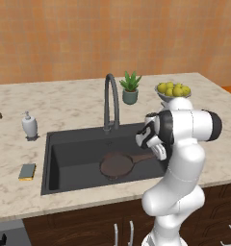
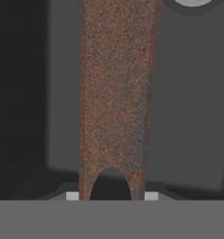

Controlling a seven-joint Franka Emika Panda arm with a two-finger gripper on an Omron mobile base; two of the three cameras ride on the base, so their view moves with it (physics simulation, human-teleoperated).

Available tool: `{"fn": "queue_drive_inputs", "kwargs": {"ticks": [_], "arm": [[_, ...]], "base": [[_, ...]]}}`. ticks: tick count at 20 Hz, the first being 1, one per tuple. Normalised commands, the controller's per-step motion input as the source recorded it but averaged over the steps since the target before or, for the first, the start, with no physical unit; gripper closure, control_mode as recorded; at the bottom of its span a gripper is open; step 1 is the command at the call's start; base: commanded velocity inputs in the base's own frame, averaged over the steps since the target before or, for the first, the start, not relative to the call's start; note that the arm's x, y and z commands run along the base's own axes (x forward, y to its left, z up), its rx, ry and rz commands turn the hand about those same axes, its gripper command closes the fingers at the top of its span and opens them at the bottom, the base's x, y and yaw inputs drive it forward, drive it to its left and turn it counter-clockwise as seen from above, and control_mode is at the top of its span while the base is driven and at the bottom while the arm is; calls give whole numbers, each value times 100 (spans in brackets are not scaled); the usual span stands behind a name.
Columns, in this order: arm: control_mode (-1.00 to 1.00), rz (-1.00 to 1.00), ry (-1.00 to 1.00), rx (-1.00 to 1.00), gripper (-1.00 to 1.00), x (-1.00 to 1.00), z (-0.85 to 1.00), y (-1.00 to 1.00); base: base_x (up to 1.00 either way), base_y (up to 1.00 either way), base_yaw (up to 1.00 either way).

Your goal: Pick the pan and sponge and place them into the sink. Then turn on the water.

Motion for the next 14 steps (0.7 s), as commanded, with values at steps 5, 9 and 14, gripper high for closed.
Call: {"fn": "queue_drive_inputs", "kwargs": {"ticks": [5, 9, 14], "arm": [[-100, 0, -3, -7, 100, 0, -40, 1], [-100, 0, 0, -8, 100, 0, -23, 0], [-100, 0, 0, -8, 100, 0, -17, 0]], "base": [[0, 0, 0], [0, 0, 0], [0, 0, 0]]}}
